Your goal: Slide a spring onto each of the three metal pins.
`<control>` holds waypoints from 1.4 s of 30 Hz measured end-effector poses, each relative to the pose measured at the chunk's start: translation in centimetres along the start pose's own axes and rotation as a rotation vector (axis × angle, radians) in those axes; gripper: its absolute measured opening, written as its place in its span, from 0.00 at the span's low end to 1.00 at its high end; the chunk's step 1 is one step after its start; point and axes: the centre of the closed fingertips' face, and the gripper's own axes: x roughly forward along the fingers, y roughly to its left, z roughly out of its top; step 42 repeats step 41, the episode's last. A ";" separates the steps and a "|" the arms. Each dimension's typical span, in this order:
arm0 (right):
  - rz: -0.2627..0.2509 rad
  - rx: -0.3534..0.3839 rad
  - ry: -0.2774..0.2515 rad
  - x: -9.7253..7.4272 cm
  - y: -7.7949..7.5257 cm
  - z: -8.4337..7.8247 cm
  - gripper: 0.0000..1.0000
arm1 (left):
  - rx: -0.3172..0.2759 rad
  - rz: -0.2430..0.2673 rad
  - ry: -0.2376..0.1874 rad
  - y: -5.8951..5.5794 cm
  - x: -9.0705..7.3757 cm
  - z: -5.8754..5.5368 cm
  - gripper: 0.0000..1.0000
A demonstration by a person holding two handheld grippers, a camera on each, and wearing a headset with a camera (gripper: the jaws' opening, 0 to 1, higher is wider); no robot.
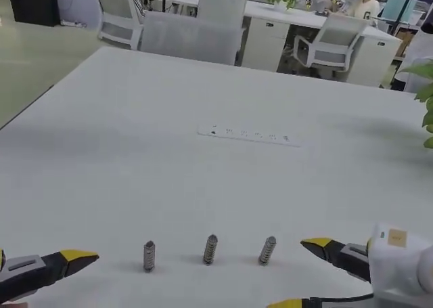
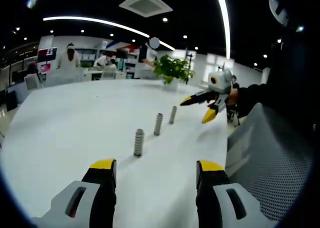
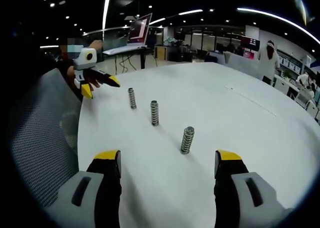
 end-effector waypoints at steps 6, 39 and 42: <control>0.001 -0.001 -0.001 0.0 0.1 0.0 0.75 | 0.003 0.003 0.004 -0.1 0.0 -0.1 0.60; -0.033 -0.015 0.007 -2.5 -1.7 -0.5 0.75 | -0.010 0.002 0.022 -0.7 0.6 -0.3 0.60; -0.026 -0.011 0.006 -2.4 -1.6 -0.5 0.75 | -0.010 0.007 0.022 -0.7 0.7 -0.3 0.60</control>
